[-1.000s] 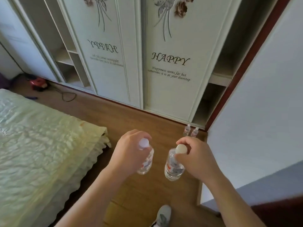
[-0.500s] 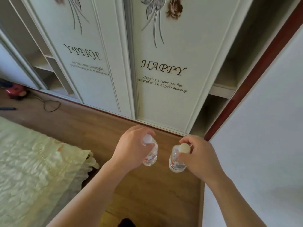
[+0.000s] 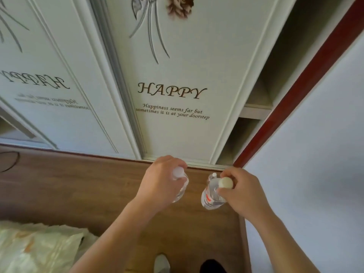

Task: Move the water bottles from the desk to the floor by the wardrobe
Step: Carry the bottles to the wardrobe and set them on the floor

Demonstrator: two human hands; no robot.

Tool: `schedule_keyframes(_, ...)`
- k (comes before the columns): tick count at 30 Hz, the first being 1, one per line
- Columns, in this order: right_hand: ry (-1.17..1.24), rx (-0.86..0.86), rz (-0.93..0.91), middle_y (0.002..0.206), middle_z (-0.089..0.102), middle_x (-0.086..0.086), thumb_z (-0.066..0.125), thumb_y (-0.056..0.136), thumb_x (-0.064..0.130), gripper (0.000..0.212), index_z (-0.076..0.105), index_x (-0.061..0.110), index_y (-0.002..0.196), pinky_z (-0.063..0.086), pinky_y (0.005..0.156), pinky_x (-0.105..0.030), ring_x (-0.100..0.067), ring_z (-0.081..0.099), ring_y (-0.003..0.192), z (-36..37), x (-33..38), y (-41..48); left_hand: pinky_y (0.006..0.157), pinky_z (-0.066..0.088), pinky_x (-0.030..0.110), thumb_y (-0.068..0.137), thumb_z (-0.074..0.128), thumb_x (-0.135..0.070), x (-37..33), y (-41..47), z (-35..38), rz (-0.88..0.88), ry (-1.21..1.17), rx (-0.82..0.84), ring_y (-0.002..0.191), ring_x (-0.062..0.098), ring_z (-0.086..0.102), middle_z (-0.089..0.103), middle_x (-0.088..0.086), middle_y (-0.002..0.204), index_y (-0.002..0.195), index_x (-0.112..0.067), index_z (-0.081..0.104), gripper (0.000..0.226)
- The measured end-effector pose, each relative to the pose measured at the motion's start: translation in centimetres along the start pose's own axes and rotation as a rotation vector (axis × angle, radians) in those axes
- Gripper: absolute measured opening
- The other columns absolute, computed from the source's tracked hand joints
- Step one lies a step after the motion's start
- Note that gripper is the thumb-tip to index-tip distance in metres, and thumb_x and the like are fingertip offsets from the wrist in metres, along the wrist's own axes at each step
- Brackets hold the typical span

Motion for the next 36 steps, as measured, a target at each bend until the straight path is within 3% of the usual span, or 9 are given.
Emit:
schedule_keyframes(9, -0.003, 0.025, 0.064, 0.094, 0.057, 0.025, 0.079, 0.078, 0.031, 0.033, 0.056, 0.039, 0.099, 0.053, 0.071, -0.015, -0.005, 0.061, 0.084, 1.1, -2.5, 10.3, 0.082, 0.049, 0.029, 0.078, 0.069, -0.018, 2.0, 11.3, 3.7, 0.001, 0.003, 0.111, 0.097, 0.005, 0.055, 0.061, -0.018, 0.101, 0.101, -0.029, 0.067, 0.026)
schedule_keyframes(15, 0.036, 0.043, 0.032, 0.091, 0.056, 0.028, 0.077, 0.080, 0.036, 0.028, 0.056, 0.039, 0.098, 0.044, 0.066, -0.006, -0.003, 0.061, 0.083, 1.9, -5.7, 17.2, 0.081, 0.047, 0.026, 0.079, 0.069, -0.019, 3.0, 17.5, 8.3, -0.026, 0.060, 0.119, 0.096, 0.005, 0.054, 0.061, -0.017, 0.103, 0.103, -0.030, 0.067, 0.026)
schedule_keyframes(21, 0.054, 0.051, 0.028, 0.088, 0.055, 0.028, 0.079, 0.080, 0.034, 0.029, 0.055, 0.038, 0.095, 0.043, 0.066, -0.008, -0.004, 0.061, 0.081, 4.1, -10.0, 23.0, 0.080, 0.048, 0.026, 0.078, 0.071, -0.020, 6.0, 22.5, 13.6, -0.031, 0.049, 0.109, 0.094, 0.004, 0.054, 0.060, -0.020, 0.101, 0.100, -0.032, 0.066, 0.025)
schedule_keyframes(29, 0.046, 0.078, 0.056, 0.092, 0.057, 0.027, 0.081, 0.078, 0.030, 0.034, 0.057, 0.039, 0.100, 0.043, 0.064, -0.008, 0.001, 0.059, 0.083, 12.8, -19.6, 30.3, 0.076, 0.045, 0.023, 0.074, 0.076, -0.019, 15.5, 27.1, 25.2, 0.030, 0.022, 0.110, 0.091, 0.005, 0.054, 0.060, -0.020, 0.097, 0.097, -0.030, 0.067, 0.027)
schedule_keyframes(36, -0.006, 0.135, 0.055, 0.090, 0.060, 0.020, 0.081, 0.076, 0.030, 0.033, 0.056, 0.040, 0.094, 0.051, 0.071, -0.018, 0.000, 0.059, 0.084, 24.1, -30.9, 36.2, 0.072, 0.041, 0.016, 0.072, 0.076, -0.018, 26.9, 29.4, 38.9, 0.054, 0.006, 0.135, 0.090, 0.003, 0.054, 0.060, -0.019, 0.096, 0.095, -0.030, 0.067, 0.028)
Point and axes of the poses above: each hand's wrist, its own y-axis towards the middle knuckle, its own z-axis out of the palm, x = y × z, the point moved 3 cm from there along y, towards the middle knuckle
